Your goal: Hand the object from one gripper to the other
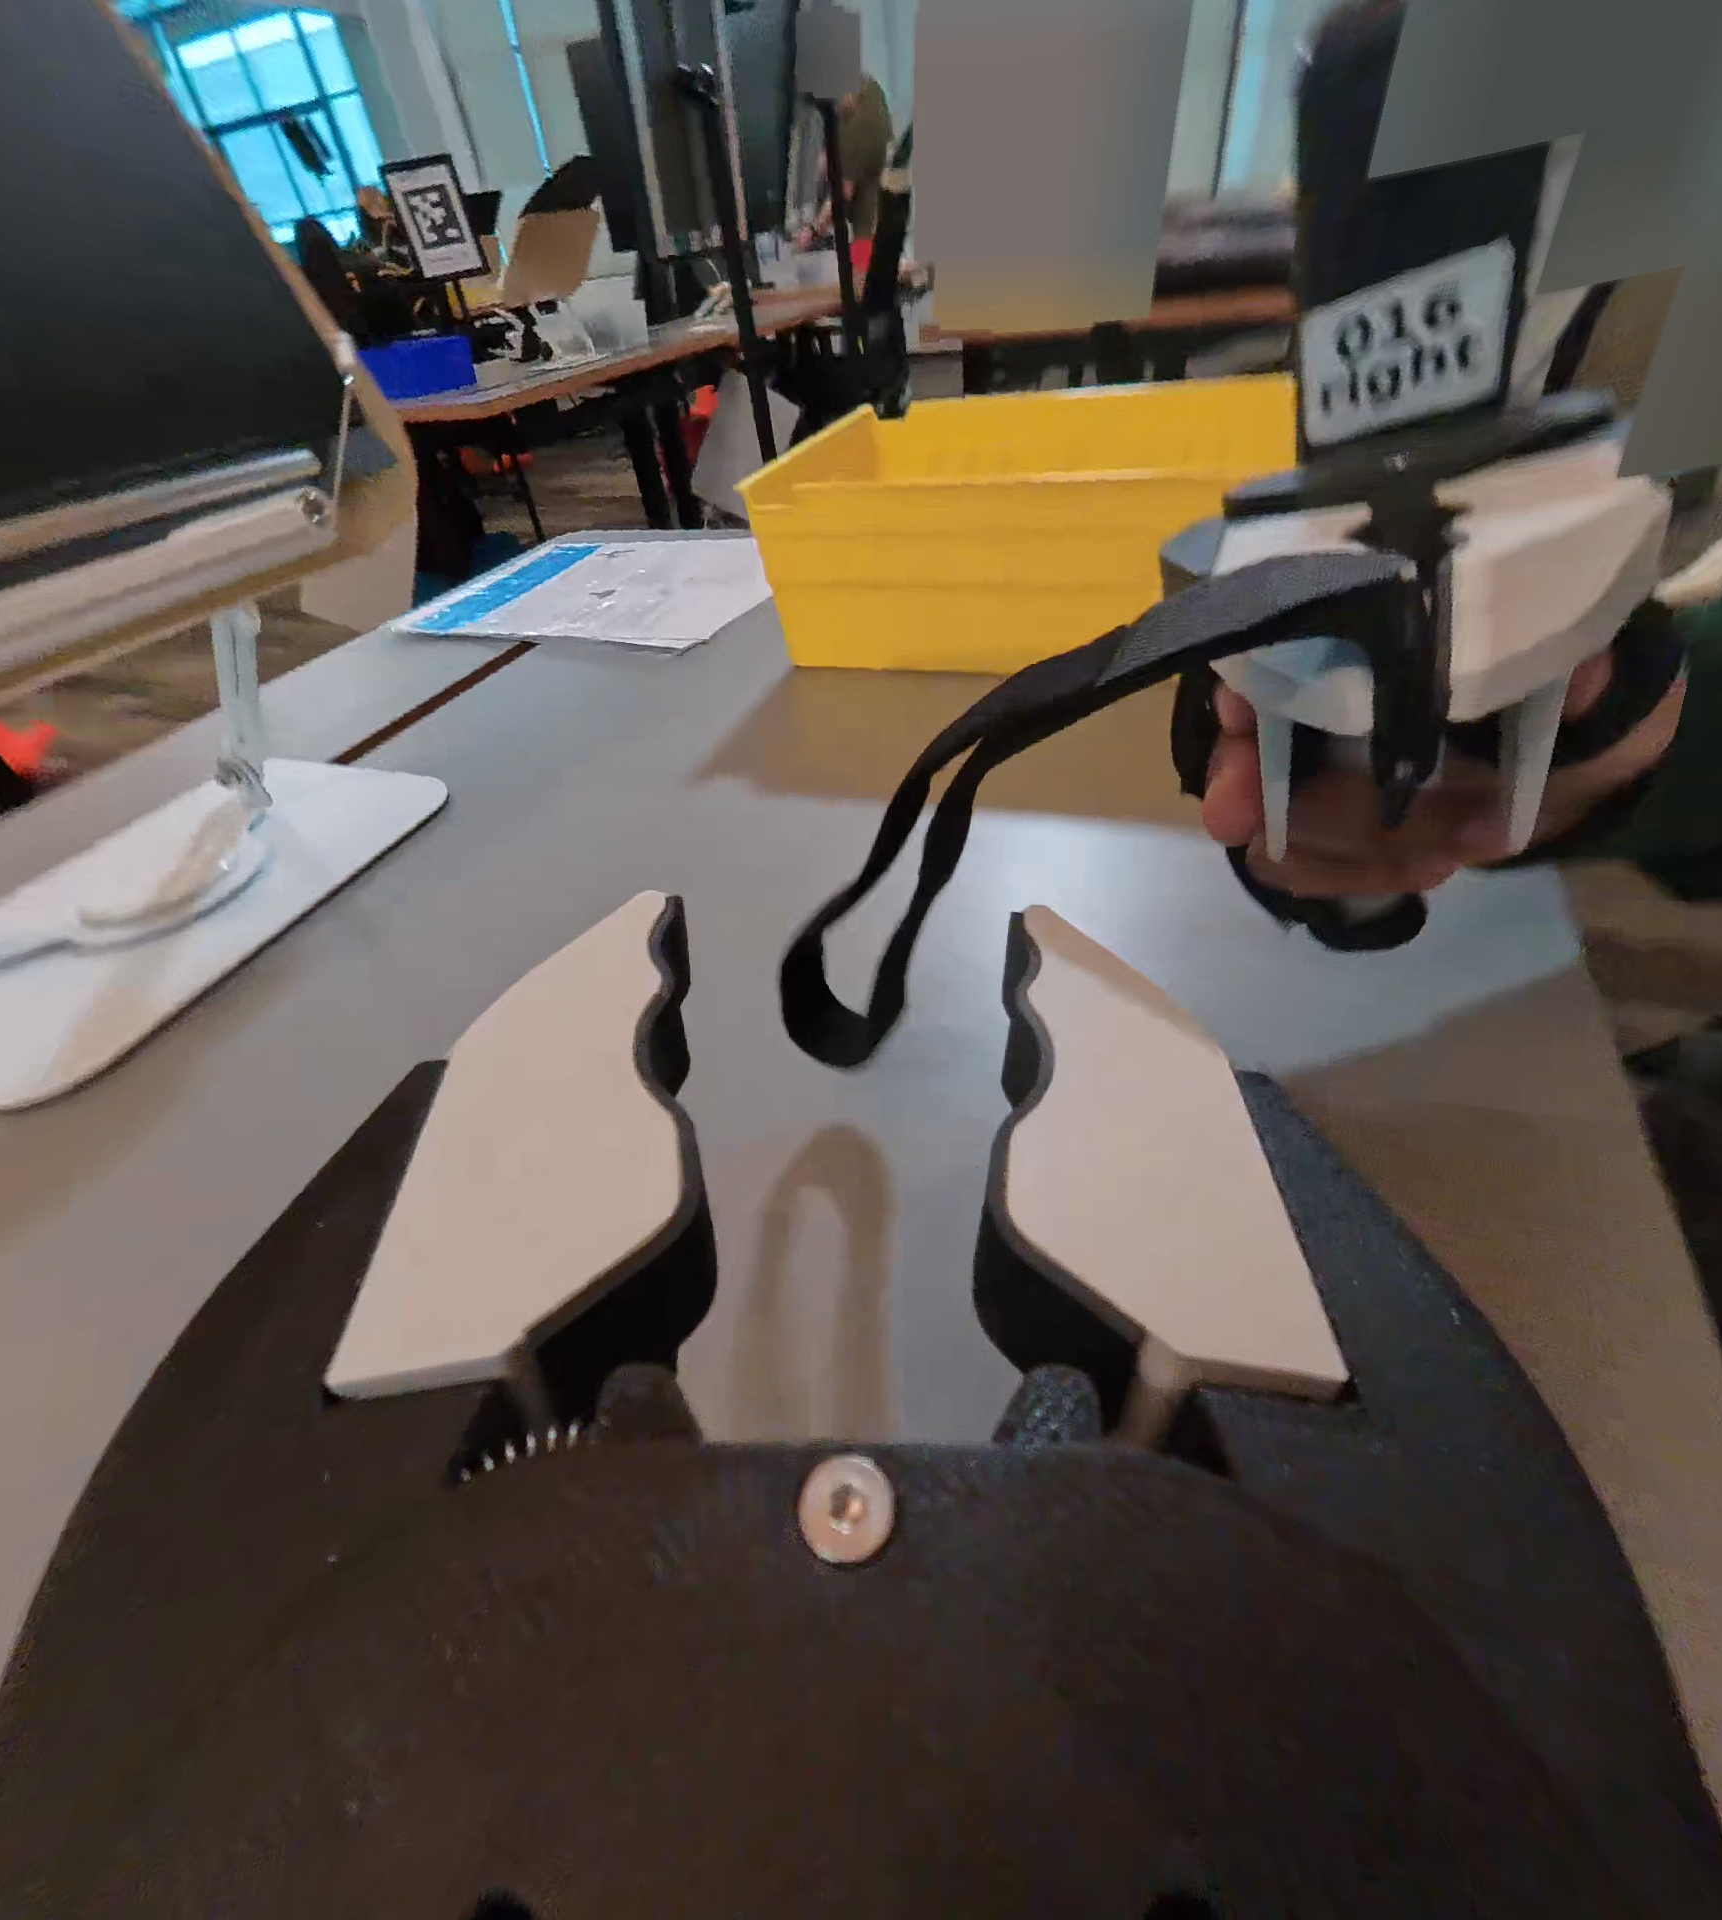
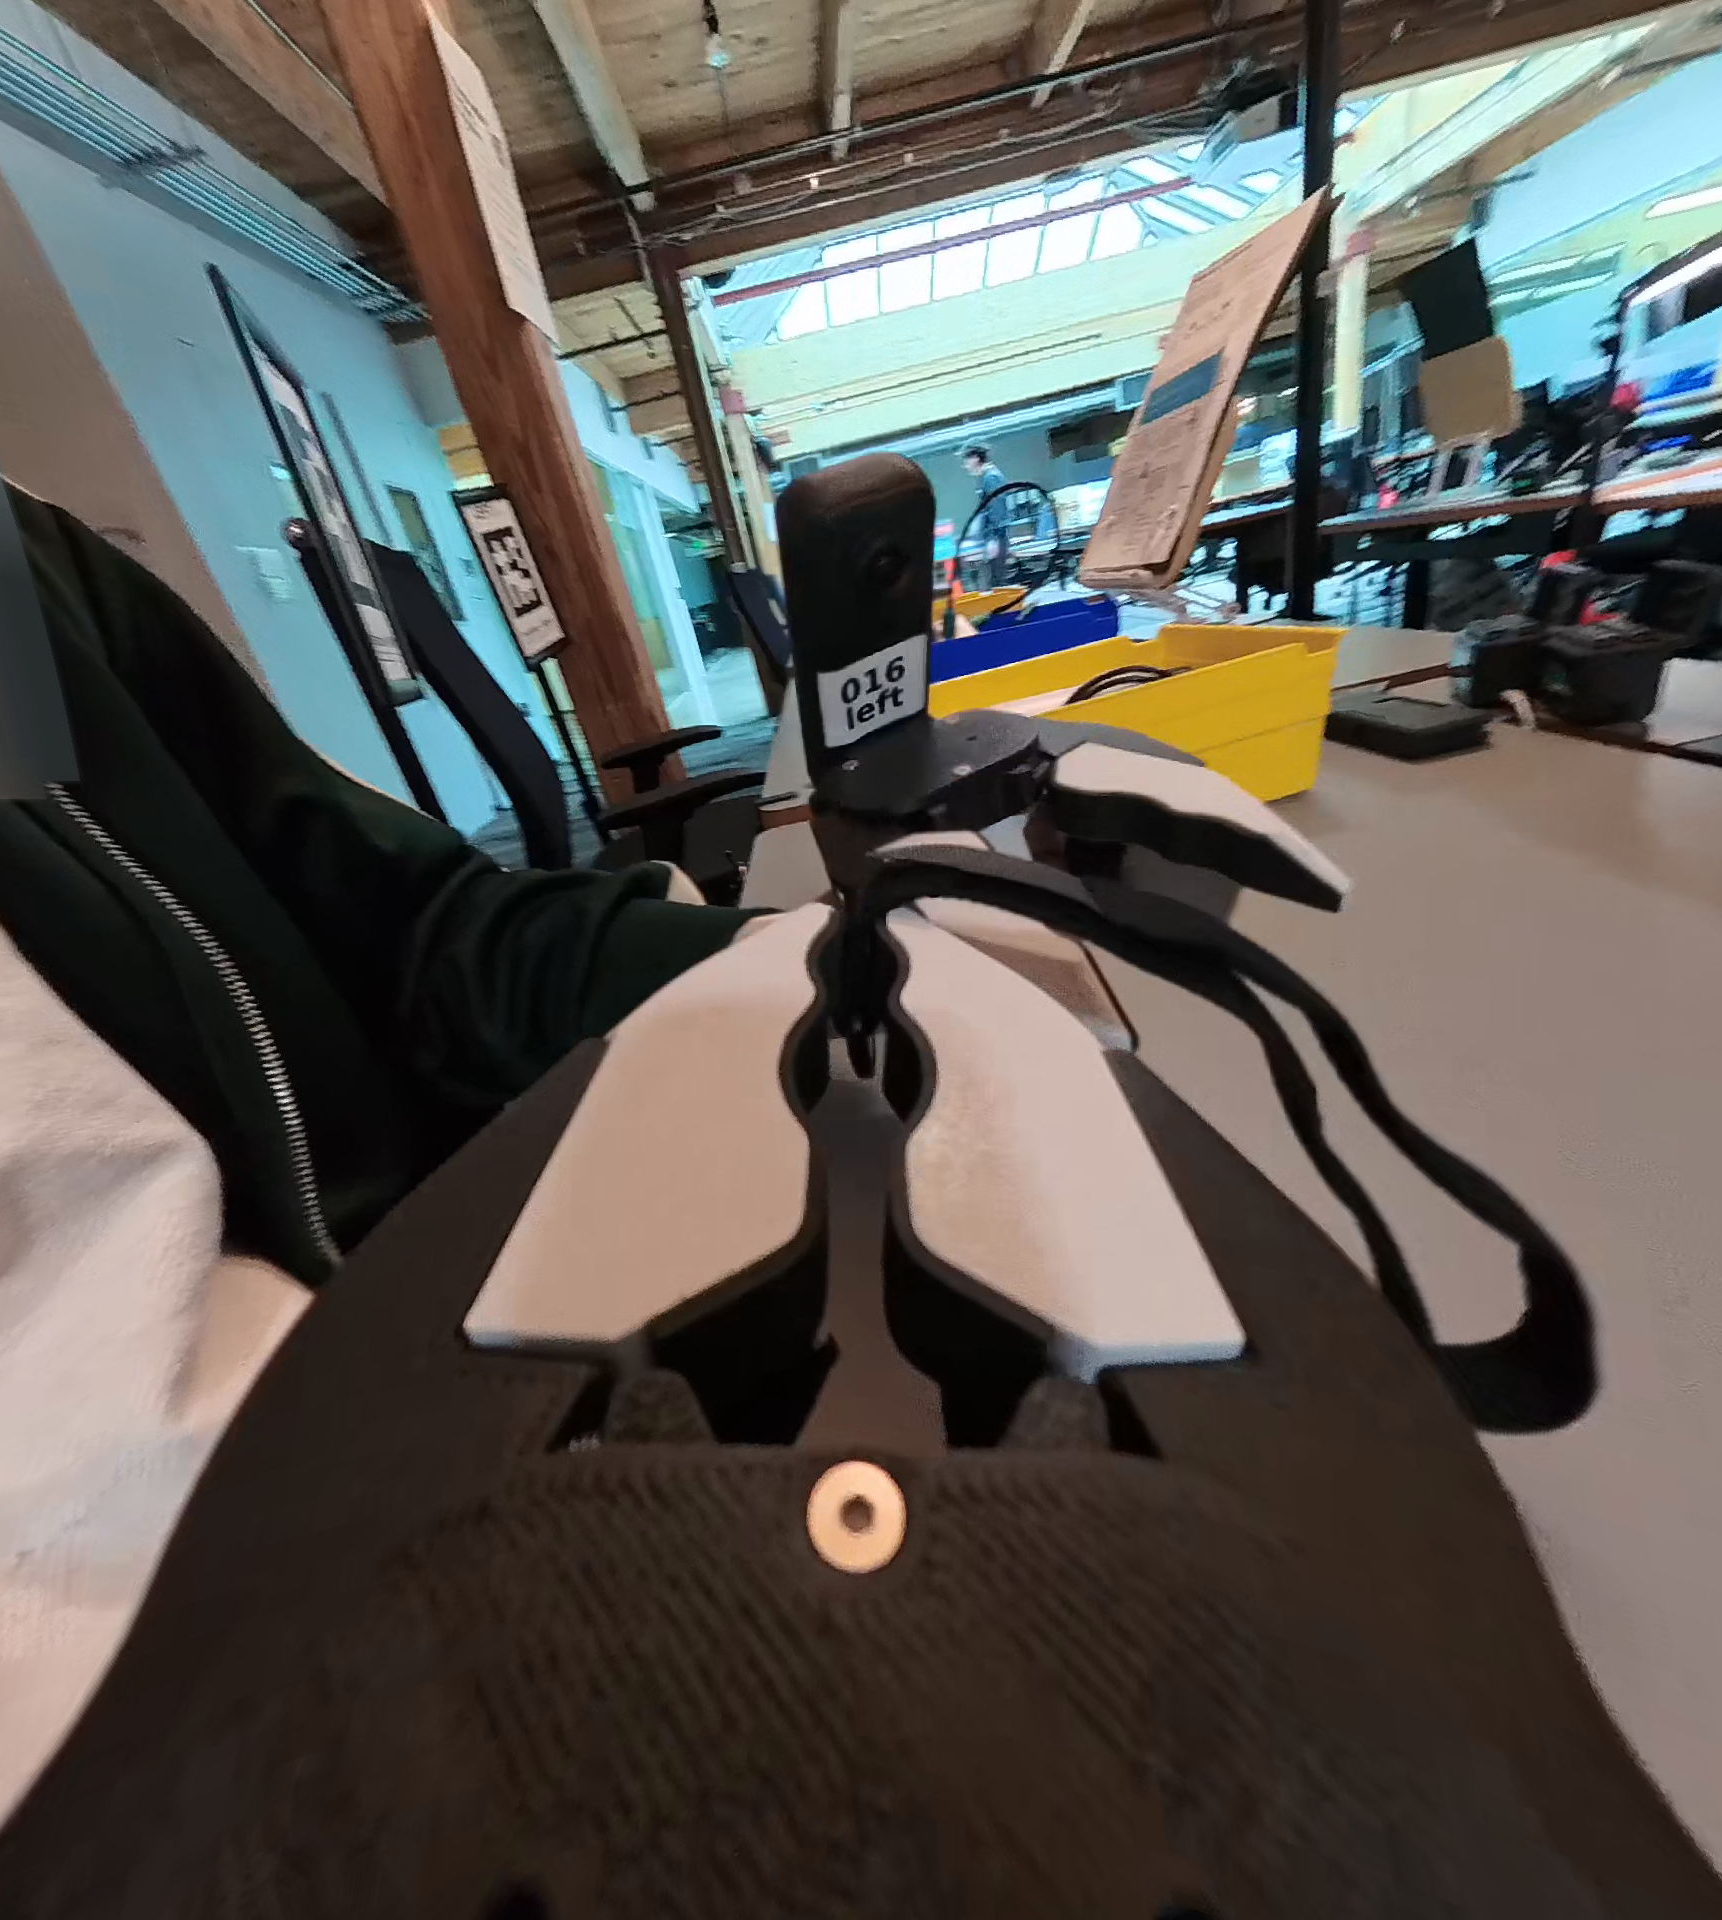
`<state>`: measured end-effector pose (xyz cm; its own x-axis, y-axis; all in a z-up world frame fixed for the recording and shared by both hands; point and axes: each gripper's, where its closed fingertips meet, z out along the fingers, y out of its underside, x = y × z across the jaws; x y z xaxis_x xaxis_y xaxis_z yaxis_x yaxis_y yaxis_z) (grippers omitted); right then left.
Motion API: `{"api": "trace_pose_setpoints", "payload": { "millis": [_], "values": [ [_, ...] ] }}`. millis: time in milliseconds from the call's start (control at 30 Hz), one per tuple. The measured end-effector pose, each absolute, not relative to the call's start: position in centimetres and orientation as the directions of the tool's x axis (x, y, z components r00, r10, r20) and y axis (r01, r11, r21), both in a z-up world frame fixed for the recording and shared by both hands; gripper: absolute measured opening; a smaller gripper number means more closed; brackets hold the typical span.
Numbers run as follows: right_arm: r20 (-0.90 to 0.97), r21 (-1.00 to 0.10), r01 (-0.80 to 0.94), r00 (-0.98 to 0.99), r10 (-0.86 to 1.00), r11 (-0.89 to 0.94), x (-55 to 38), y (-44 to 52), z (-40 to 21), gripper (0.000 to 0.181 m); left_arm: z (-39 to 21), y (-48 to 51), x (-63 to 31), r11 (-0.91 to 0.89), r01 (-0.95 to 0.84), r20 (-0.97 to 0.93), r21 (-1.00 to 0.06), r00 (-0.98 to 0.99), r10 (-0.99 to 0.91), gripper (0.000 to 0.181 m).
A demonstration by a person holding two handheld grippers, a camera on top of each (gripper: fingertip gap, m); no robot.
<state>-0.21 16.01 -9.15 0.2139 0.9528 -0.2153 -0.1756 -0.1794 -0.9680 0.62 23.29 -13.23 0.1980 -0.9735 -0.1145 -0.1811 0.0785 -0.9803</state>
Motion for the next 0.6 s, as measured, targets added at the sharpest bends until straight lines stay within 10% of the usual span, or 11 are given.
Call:
{"api": "trace_pose_setpoints", "payload": {
  "millis": [167, 600],
  "values": [
    [-0.320, -0.933, -0.206, 0.104, 0.942, -0.294, -0.4, 15.3, -8.9, 0.005, -13.5, 21.8, 1.6, 0.267, -0.218, -0.304, -0.939, 0.160, -0.939, 0.063],
    [-0.394, -0.903, -0.182, -0.012, 0.919, -0.389, -1.1, 14.2, -9.1, 0.005, -12.7, 19.3, 2.0, 0.295, -0.151, -0.305, -0.943, 0.042, -0.952, 0.007]
  ]
}}
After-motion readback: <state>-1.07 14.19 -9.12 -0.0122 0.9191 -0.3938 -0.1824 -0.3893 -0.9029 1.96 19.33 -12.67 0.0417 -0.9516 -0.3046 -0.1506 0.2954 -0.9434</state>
